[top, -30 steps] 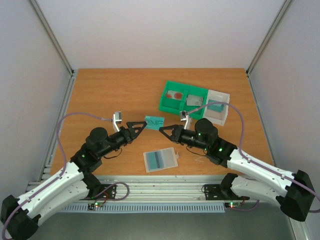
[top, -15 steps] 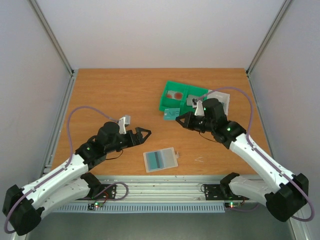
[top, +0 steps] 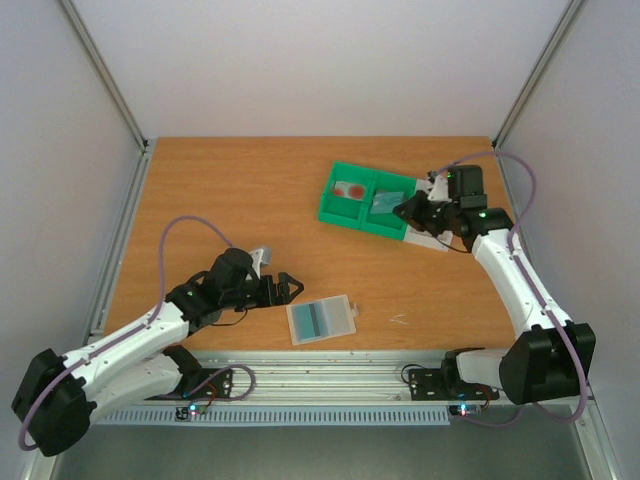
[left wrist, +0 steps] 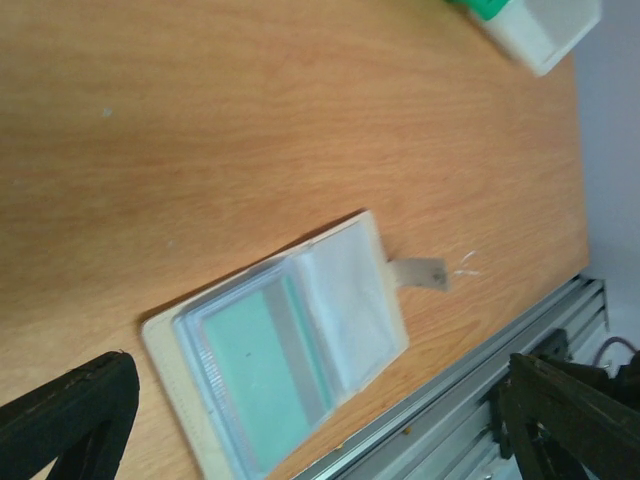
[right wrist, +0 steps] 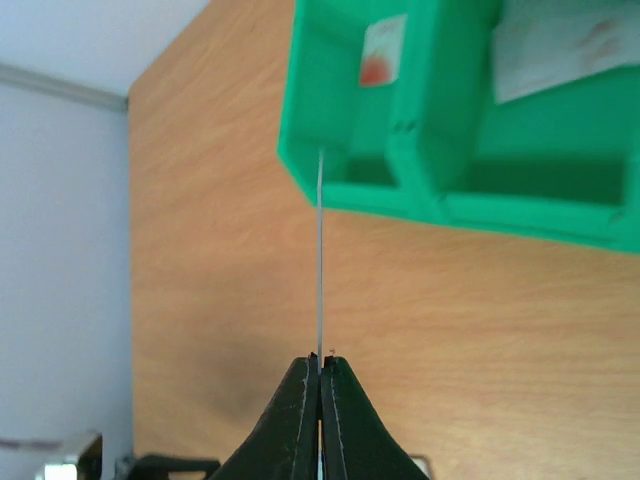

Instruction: Take the credit cards out of the card holder

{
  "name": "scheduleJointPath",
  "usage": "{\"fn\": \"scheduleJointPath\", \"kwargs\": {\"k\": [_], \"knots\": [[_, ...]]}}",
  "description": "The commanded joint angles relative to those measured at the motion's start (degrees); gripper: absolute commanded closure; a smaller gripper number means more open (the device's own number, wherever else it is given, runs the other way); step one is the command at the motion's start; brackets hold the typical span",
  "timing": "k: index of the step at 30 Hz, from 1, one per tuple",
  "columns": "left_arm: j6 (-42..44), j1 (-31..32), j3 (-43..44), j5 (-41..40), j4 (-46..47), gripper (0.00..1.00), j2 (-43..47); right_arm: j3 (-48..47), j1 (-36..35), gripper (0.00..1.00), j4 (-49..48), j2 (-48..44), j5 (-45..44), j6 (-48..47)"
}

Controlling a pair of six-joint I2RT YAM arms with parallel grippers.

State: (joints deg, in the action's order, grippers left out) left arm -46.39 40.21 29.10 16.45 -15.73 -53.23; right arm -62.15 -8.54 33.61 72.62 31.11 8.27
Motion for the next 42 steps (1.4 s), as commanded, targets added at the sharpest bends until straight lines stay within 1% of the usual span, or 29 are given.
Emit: {"fn": "scheduleJointPath", "kwargs": {"k": [1,5,8,13,19,24,29,34,42], "knots": [[1.2,0.05,-2.37,0.89,-0.45,0.01,-1.87,-2.27,6.53,0.99,5.09,0.3,-1.77,-5.93],[0.65,0.03,-3.06,1.52,-0.66,0.01,-4.2,-1.79,11.72,0.99,5.76,0.79,-5.29,-7.37],[0.98,0.05,-3.38,2.83,-0.34,0.02,-5.85,-3.52,13.84,0.99,7.52,2.39,-9.47,-11.51],[1.3,0.03,-4.2,3.35,1.14,0.03,-7.34,-7.56,14.6,0.99,10.24,6.37,-17.19,-15.52],[-0.07,0.04,-6.65,1.58,5.12,0.04,-8.45,-9.49,14.63,0.99,9.53,11.82,-21.35,-16.98],[-1.63,0.05,-8.07,0.87,8.89,0.06,-9.98,-12.64,14.64,0.99,8.37,17.32,-21.16,-18.57],[-2.33,0.03,-7.92,1.64,12.27,0.09,-12.94,-17.24,14.69,0.99,9.12,23.0,-15.17,-20.66],[-2.43,0.03,-7.59,2.41,15.0,0.1,-15.89,-21.01,14.69,0.99,11.68,27.9,-13.9,-22.55],[-0.63,-0.05,-2.92,2.42,15.11,0.11,-22.61,-22.72,14.79,0.99,11.82,32.75,-13.05,-23.05]]}}
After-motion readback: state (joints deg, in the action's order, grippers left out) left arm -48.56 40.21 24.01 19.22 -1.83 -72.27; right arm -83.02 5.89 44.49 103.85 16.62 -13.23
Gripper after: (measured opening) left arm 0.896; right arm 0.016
